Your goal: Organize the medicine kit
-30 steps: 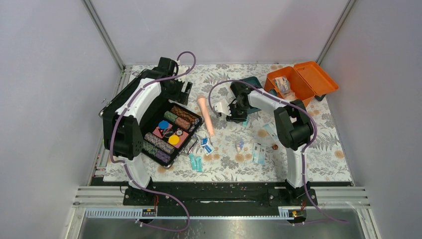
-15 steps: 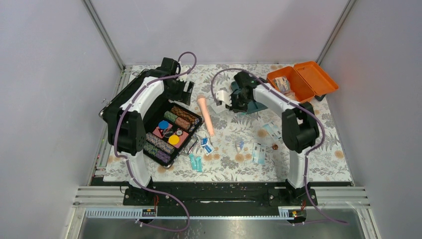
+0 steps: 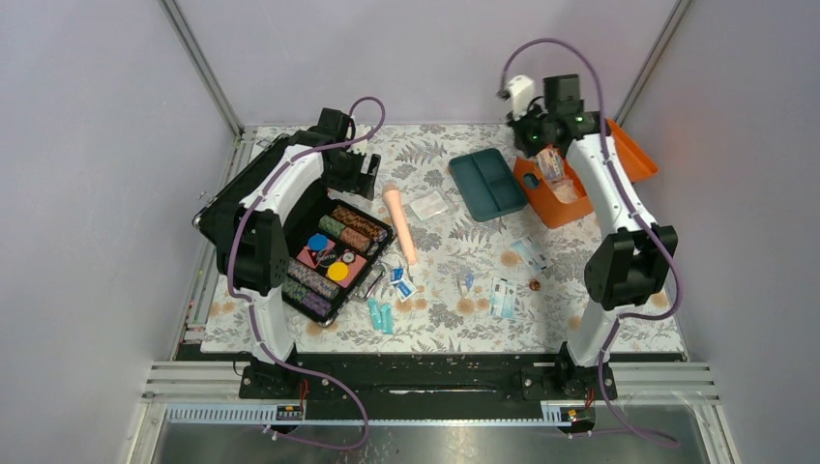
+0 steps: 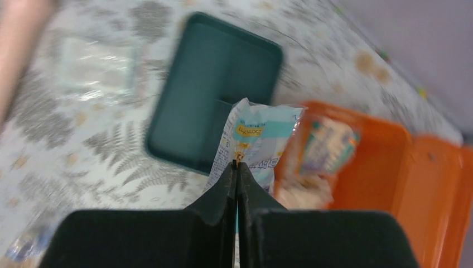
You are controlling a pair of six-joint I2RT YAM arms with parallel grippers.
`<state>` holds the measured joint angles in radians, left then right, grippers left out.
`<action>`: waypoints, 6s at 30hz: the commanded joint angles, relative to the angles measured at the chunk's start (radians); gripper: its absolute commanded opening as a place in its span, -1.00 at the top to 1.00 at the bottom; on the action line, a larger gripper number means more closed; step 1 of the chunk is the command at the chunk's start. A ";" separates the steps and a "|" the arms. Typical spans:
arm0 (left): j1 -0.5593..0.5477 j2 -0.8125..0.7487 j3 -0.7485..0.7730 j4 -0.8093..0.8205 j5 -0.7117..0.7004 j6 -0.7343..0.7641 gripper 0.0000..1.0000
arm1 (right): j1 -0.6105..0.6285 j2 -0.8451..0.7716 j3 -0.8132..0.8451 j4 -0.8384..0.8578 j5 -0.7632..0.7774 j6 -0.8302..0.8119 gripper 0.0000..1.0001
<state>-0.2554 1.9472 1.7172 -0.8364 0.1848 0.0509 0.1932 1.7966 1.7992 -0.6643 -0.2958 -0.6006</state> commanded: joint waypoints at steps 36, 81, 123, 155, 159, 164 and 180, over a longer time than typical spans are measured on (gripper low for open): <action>-0.032 -0.066 -0.022 -0.004 -0.092 0.064 -0.68 | -0.238 0.383 0.143 -0.006 0.798 0.994 0.21; 0.044 -0.051 -0.048 0.115 0.032 -0.048 -0.67 | 0.197 0.116 -0.391 -0.156 -0.214 0.423 -0.36; 0.081 0.011 0.019 0.085 0.061 -0.076 -0.65 | -0.004 -0.091 -0.046 -0.035 0.052 0.411 1.00; 0.079 -0.003 0.045 -0.007 -0.009 0.009 -0.65 | -0.258 0.294 0.029 0.090 0.206 0.404 0.99; 0.075 0.003 0.055 -0.006 -0.009 0.007 -0.65 | -0.258 0.331 0.080 0.057 0.169 0.417 0.32; 0.072 0.001 0.061 -0.006 -0.014 0.020 -0.65 | -0.258 0.316 0.100 0.054 0.190 0.430 -0.07; 0.031 0.012 0.071 0.000 -0.025 0.083 -0.65 | -0.236 0.161 0.125 0.037 -0.043 0.435 -0.58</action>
<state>-0.1925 1.9869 1.7672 -0.8600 0.1886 0.0685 -0.0689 2.0460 1.8950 -0.6086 -0.1856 -0.1261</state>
